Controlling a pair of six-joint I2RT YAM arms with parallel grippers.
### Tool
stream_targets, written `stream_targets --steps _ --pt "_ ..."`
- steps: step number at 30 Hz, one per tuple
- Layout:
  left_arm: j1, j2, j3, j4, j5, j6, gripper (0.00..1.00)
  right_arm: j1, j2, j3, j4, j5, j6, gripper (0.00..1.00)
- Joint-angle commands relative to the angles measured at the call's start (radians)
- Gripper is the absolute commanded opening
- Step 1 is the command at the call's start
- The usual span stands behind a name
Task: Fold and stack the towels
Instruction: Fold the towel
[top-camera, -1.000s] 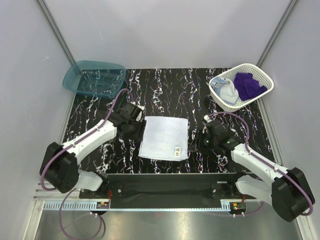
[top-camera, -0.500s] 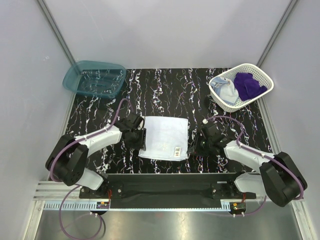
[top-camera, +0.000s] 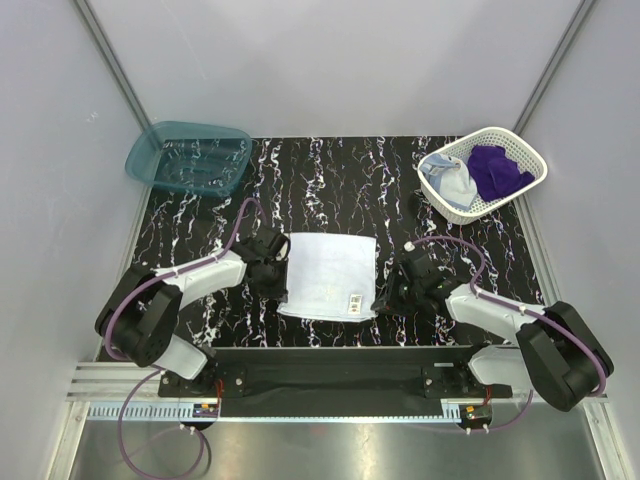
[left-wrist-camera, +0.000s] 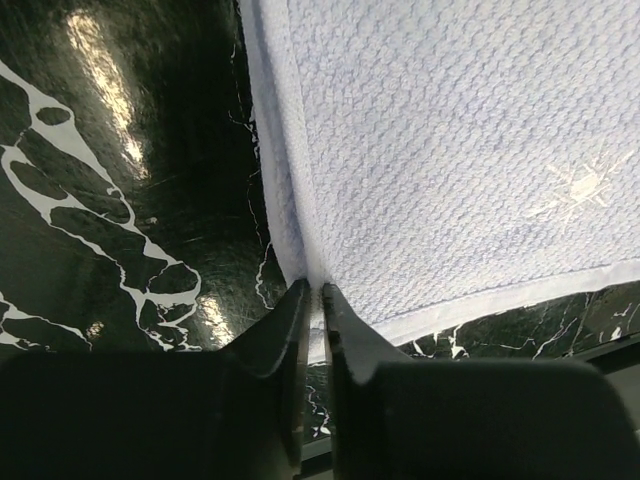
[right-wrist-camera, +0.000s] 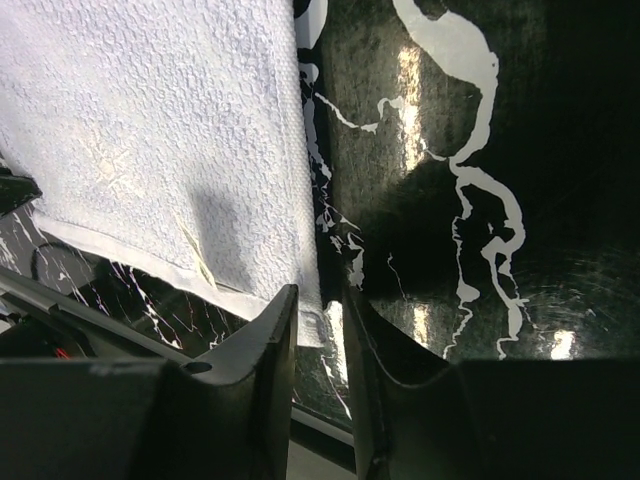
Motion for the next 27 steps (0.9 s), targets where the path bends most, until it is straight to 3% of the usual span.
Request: stream_targets --steps 1,2,3,8,17,18,19,20,22,27 --pt "-0.001 0.012 0.004 0.020 0.004 -0.003 0.09 0.015 0.004 -0.004 0.042 0.023 0.019 0.28" --pt "-0.003 0.012 0.008 0.013 0.002 -0.003 0.01 0.015 -0.002 -0.002 0.042 0.023 0.019 0.22" --pt "-0.003 0.012 0.018 0.003 -0.005 -0.002 0.00 0.013 -0.005 0.001 0.037 0.026 0.016 0.18" --pt "-0.003 -0.008 0.084 -0.102 -0.042 -0.006 0.00 0.016 -0.053 0.042 -0.032 0.023 0.002 0.00" --pt "-0.001 -0.051 0.137 -0.186 -0.053 -0.009 0.00 0.016 -0.142 0.058 -0.059 -0.013 0.019 0.00" --pt "-0.003 -0.039 0.133 -0.183 -0.050 -0.009 0.00 0.018 -0.139 0.056 -0.062 0.004 0.021 0.01" --pt "-0.001 -0.033 0.127 -0.180 -0.050 -0.006 0.00 0.018 -0.131 0.047 -0.071 0.013 0.027 0.16" --pt "-0.003 -0.030 0.119 -0.177 -0.050 -0.006 0.00 0.019 -0.129 0.041 -0.072 0.021 0.034 0.23" --pt "-0.003 -0.017 0.090 -0.154 -0.045 -0.009 0.04 0.018 -0.116 0.018 -0.046 0.023 0.042 0.31" --pt "-0.003 -0.014 0.051 -0.114 -0.031 -0.014 0.14 0.035 -0.070 0.001 0.000 0.016 0.057 0.32"
